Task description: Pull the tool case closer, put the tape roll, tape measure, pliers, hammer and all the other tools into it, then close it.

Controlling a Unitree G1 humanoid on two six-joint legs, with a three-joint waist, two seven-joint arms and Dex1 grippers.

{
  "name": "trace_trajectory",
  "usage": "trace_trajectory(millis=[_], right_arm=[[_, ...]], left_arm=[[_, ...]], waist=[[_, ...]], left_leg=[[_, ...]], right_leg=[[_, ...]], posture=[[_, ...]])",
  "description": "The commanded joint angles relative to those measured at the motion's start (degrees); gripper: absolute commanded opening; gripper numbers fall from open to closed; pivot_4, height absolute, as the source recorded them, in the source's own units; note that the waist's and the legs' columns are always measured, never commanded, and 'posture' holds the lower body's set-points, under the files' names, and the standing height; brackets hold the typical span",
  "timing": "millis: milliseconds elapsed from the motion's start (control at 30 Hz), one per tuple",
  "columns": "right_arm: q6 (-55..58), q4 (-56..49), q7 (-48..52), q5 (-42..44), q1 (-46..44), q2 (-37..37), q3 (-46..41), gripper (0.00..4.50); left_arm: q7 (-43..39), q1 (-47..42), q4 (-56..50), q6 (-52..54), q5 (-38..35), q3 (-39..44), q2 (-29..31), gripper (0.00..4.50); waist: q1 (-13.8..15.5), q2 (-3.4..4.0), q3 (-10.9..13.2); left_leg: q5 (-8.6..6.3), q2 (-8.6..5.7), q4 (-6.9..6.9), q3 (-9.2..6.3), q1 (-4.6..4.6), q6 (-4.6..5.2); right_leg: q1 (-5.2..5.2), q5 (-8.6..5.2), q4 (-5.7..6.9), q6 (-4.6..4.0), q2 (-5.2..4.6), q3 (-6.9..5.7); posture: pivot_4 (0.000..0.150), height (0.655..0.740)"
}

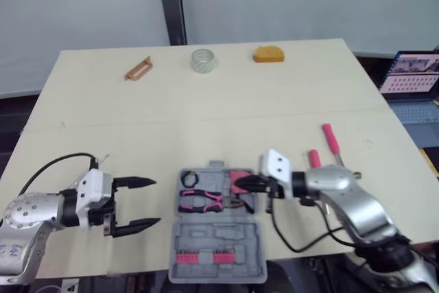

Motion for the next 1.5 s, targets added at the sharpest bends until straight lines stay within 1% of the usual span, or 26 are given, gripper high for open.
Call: trace_trajectory(millis=[33,67,133,167,267,300,367,400,433,467,567,700,867,900,967,1000,1033,1067,1133,1200,1233,1267,1300,1333,1400,1500], right_arm=[[1.0,-4.5,0.4,3.6,4.8,-2.8,-5.2,0.03],[1.0,-5.3,0.3,4.1,7.1,-3.7,-6.5,0.03],[1.5,-6.7,-0.1,5.3,12.3,-5.2,-9.2,0.55],[1.5,-7.0,-0.1,5.7,14.5,-5.7,-10.2,0.91],[0.2,-6.9,-0.8,6.0,19.2,-6.2,-12.0,2.33],[-0.5,-6.7,-1.1,5.8,20.7,-6.1,-12.4,2.87],[-3.5,-5.8,-1.4,5.2,23.5,-5.5,-13.3,3.82],[-5.4,-5.2,-1.4,4.6,24.8,-5.4,-13.5,4.37],[-8.3,-4.4,-1.7,3.2,26.2,-5.3,-13.5,4.47],[-11.0,-3.6,-2.4,1.5,27.5,-5.3,-13.5,4.47],[-14.8,-0.8,-2.3,0.2,30.2,-5.4,-13.4,4.47],[-15.9,0.4,-2.0,0.3,30.9,-5.6,-13.2,4.47],[-15.5,0.7,-2.6,0.2,31.5,-5.8,-13.7,4.47],[-15.6,0.8,-2.5,0.3,31.4,-5.9,-13.9,4.47],[-15.4,0.9,-1.9,1.1,30.4,-6.4,-14.6,3.94],[-14.9,0.8,-1.7,1.7,29.5,-6.4,-14.7,3.61],[-14.3,0.6,-1.7,2.0,28.4,-6.4,-14.5,2.98],[-13.8,0.4,-1.7,2.2,27.6,-6.4,-14.2,2.65],[-13.2,0.2,-1.8,2.4,26.5,-6.3,-13.7,1.64],[-12.0,0.1,-2.3,2.3,24.7,-5.9,-12.6,0.59],[-11.2,0.1,-2.7,2.1,23.8,-5.7,-11.8,0.13],[-10.7,0.1,-2.9,1.8,23.0,-5.5,-11.1,0.00],[-10.4,0.1,-3.0,1.6,22.6,-5.4,-10.7,0.00],[-10.2,0.2,-2.9,1.4,22.2,-5.4,-10.2,0.00],[-10.1,0.4,-3.0,1.0,21.7,-5.3,-9.2,0.00],[-10.8,2.2,-4.5,-1.3,20.2,-4.3,-6.6,0.00]], left_arm=[[1.9,4.0,-1.4,-1.1,0.4,2.4,-1.5,4.50],[2.4,5.4,-1.3,-2.5,1.4,2.8,-2.2,4.50],[2.6,8.5,-0.7,-5.1,2.5,3.4,-3.7,4.50],[2.6,9.8,-0.3,-6.4,2.9,3.6,-4.4,4.50],[1.8,12.7,1.9,-10.9,4.5,3.9,-5.9,4.50],[1.5,13.5,2.9,-12.7,4.9,4.2,-6.4,4.50],[1.3,15.0,5.1,-17.1,5.8,5.0,-7.6,4.50],[1.4,15.5,6.2,-19.7,6.4,5.4,-8.3,4.50],[1.3,16.3,7.6,-21.9,6.9,5.9,-8.8,4.50],[1.0,17.2,8.7,-23.3,7.0,6.2,-9.1,4.50],[0.2,19.2,11.2,-24.9,6.5,6.6,-9.3,4.50],[0.7,19.3,11.5,-25.7,6.3,6.3,-9.0,4.50],[2.7,19.0,10.0,-24.2,7.1,5.6,-8.6,4.50],[2.8,18.9,9.3,-22.6,6.9,5.0,-8.0,4.50],[4.8,16.4,6.3,-17.7,5.5,4.0,-7.2,4.50],[5.7,14.4,5.4,-15.5,5.4,3.1,-6.6,4.24],[5.9,12.5,5.0,-13.7,5.7,2.0,-5.8,3.88],[5.9,11.2,4.8,-12.4,6.3,1.0,-5.2,3.59],[6.6,9.2,4.9,-11.0,7.9,-0.4,-4.4,2.66],[7.3,6.5,4.7,-9.3,8.7,-2.3,-3.9,1.61],[7.0,5.5,4.5,-8.3,8.7,-3.3,-3.6,1.18],[7.0,4.6,4.5,-7.6,8.9,-4.1,-3.4,0.75],[7.0,4.2,4.4,-7.2,8.9,-4.6,-3.2,0.13],[6.5,3.9,4.5,-6.9,8.9,-5.1,-3.0,0.06],[6.0,3.3,4.7,-6.7,9.3,-6.2,-2.6,0.06],[6.1,0.8,6.2,-7.4,11.9,-9.8,-2.9,0.06]], waist=[[-0.1,-0.02,0.0],[-0.1,-0.02,0.0],[-0.1,-0.03,0.0],[0.0,-0.05,0.0],[0.1,-0.14,0.1],[0.3,-0.15,0.1],[0.6,-0.15,0.1],[0.7,-0.15,0.1],[0.9,-0.16,0.1],[1.1,-0.17,0.1],[1.2,-0.21,0.1],[1.3,-0.25,0.1],[1.2,-0.25,0.1],[1.2,-0.25,0.1],[1.3,-0.25,0.1],[1.5,-0.24,0.1],[1.5,-0.24,0.1],[1.5,-0.24,0.1],[1.3,-0.22,0.1],[1.2,-0.22,0.1],[1.1,-0.23,0.1],[1.0,-0.23,0.1],[1.0,-0.22,0.1],[1.0,-0.22,0.1],[1.1,-0.22,0.1],[1.3,-0.22,0.1]], left_leg=[[0.00,0.00,-0.02,0.02,0.02,0.00],[0.00,0.01,-0.04,0.05,0.03,0.00],[0.00,0.02,-0.08,0.08,0.05,0.00],[0.00,0.01,-0.12,0.09,0.05,0.00],[0.00,0.01,-0.09,0.13,0.04,0.00],[0.00,0.01,-0.06,0.13,0.07,0.00],[0.00,0.01,-0.05,0.13,0.08,0.01],[-0.01,0.01,-0.05,0.13,0.08,0.02],[-0.01,0.01,-0.05,0.14,0.07,0.02],[-0.01,0.01,-0.06,0.14,0.08,0.02],[-0.02,0.01,-0.02,0.16,0.09,0.03],[-0.02,0.02,0.07,0.13,0.08,0.03],[-0.03,0.02,0.07,0.12,0.08,0.05],[-0.03,0.02,0.07,0.12,0.08,0.05],[-0.03,0.02,0.08,0.12,0.09,0.05],[-0.03,0.02,0.10,0.12,0.09,0.05],[-0.03,0.02,0.16,0.09,0.08,0.05],[-0.03,0.02,0.18,0.07,0.08,0.05],[-0.03,0.02,0.19,0.04,0.09,0.05],[-0.03,0.02,0.11,0.07,0.08,0.05],[-0.03,0.02,0.04,0.09,0.09,0.05],[-0.03,0.02,-0.01,0.10,0.08,0.05],[-0.03,0.02,-0.01,0.12,0.09,0.05],[-0.03,0.02,0.01,0.13,0.08,0.05],[-0.03,0.02,0.03,0.13,0.09,0.05],[-0.03,0.02,0.08,0.13,0.09,0.05]], right_leg=[[0.00,0.00,-0.02,0.00,0.00,0.00],[0.00,0.00,-0.06,0.00,0.00,0.00],[0.01,0.00,-0.12,0.00,0.01,0.00],[0.03,0.00,-0.19,0.00,0.00,0.00],[0.08,0.00,-0.27,0.00,0.00,0.00],[0.10,0.00,-0.25,0.00,0.00,0.00],[0.11,0.00,-0.26,0.00,0.00,0.01],[0.12,0.00,-0.27,0.00,0.00,0.01],[0.11,0.01,-0.27,0.00,0.00,0.01],[0.11,0.00,-0.27,0.00,0.00,0.00],[0.13,0.01,-0.27,0.00,0.00,0.01],[0.15,0.01,-0.21,0.00,0.00,0.01],[0.15,0.01,-0.21,0.00,0.00,0.01],[0.15,0.01,-0.21,0.00,0.00,0.01],[0.16,0.01,-0.20,0.00,0.00,0.01],[0.17,0.01,-0.20,0.00,0.00,0.01],[0.19,0.02,-0.16,0.00,0.00,0.00],[0.19,0.02,-0.14,0.00,-0.01,0.00],[0.21,0.02,-0.12,0.00,0.00,-0.01],[0.19,0.02,-0.19,0.00,0.00,-0.01],[0.18,0.02,-0.22,0.00,0.01,-0.01],[0.14,0.02,-0.24,0.00,0.01,-0.01],[0.13,0.02,-0.23,0.00,0.01,-0.01],[0.13,0.02,-0.23,0.00,0.01,-0.01],[0.13,0.02,-0.21,0.00,0.01,0.00],[0.15,0.02,-0.20,0.00,0.00,0.00]], posture=[[0.150,0.7400],[0.150,0.7400],[0.150,0.7400],[0.150,0.7400],[0.150,0.7400],[0.150,0.7400],[0.150,0.7400],[0.150,0.7400],[0.150,0.7400],[0.150,0.7400],[0.150,0.7400],[0.150,0.7400],[0.150,0.7400],[0.150,0.7400],[0.150,0.7400],[0.150,0.7400],[0.150,0.7400],[0.150,0.7400],[0.150,0.7400],[0.150,0.7400],[0.150,0.7400],[0.150,0.7400],[0.150,0.7400],[0.150,0.7400],[0.150,0.7400],[0.150,0.7400]])
